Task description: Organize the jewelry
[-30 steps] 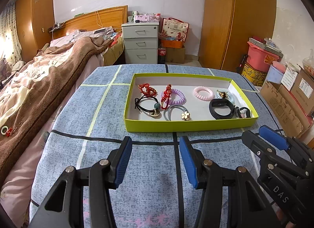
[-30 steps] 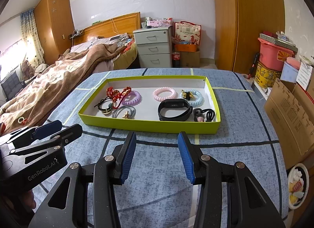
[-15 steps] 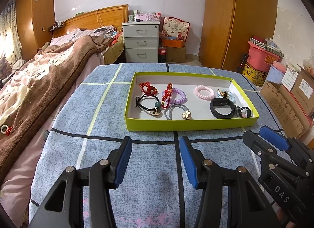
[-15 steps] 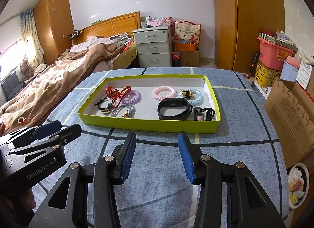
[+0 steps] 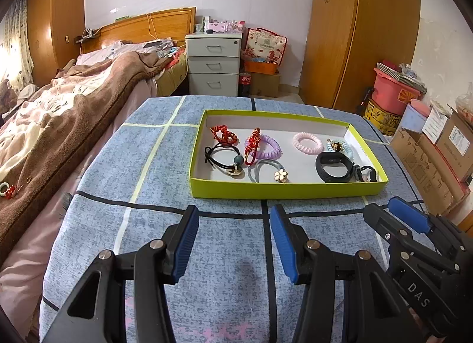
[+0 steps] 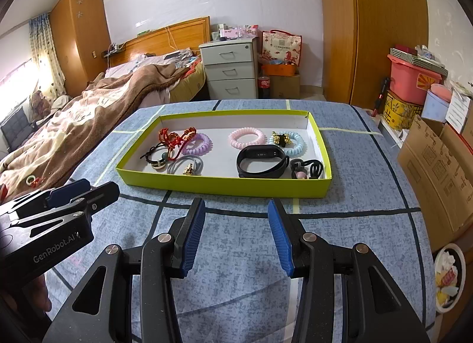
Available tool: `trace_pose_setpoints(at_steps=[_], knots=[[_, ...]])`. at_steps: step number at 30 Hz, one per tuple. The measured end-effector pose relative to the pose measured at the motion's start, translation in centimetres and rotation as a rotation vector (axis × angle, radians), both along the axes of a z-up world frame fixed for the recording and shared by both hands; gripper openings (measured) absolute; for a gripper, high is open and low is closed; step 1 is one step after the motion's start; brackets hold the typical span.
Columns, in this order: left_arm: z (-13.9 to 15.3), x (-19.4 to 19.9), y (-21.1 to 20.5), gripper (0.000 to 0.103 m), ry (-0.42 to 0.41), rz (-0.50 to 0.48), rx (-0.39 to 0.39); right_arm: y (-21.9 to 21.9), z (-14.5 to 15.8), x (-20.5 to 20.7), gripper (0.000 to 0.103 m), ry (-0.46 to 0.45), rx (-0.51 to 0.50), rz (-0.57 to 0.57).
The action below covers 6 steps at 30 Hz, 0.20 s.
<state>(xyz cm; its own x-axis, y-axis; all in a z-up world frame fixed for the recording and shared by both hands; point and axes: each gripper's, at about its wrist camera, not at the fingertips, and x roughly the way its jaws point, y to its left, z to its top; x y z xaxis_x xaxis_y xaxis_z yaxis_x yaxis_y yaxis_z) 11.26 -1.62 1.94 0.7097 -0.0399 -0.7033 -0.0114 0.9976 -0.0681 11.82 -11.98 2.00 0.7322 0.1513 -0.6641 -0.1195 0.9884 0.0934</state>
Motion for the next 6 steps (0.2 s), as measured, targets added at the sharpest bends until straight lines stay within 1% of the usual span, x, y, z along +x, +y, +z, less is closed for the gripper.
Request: trace_pose_setpoints(at_steps=[6], knots=[[0.04,-0.02,-0.11,0.052,0.002,-0.007,-0.001,0.01,-0.03,-0.03,0.045,0.0,0.0,0.0]])
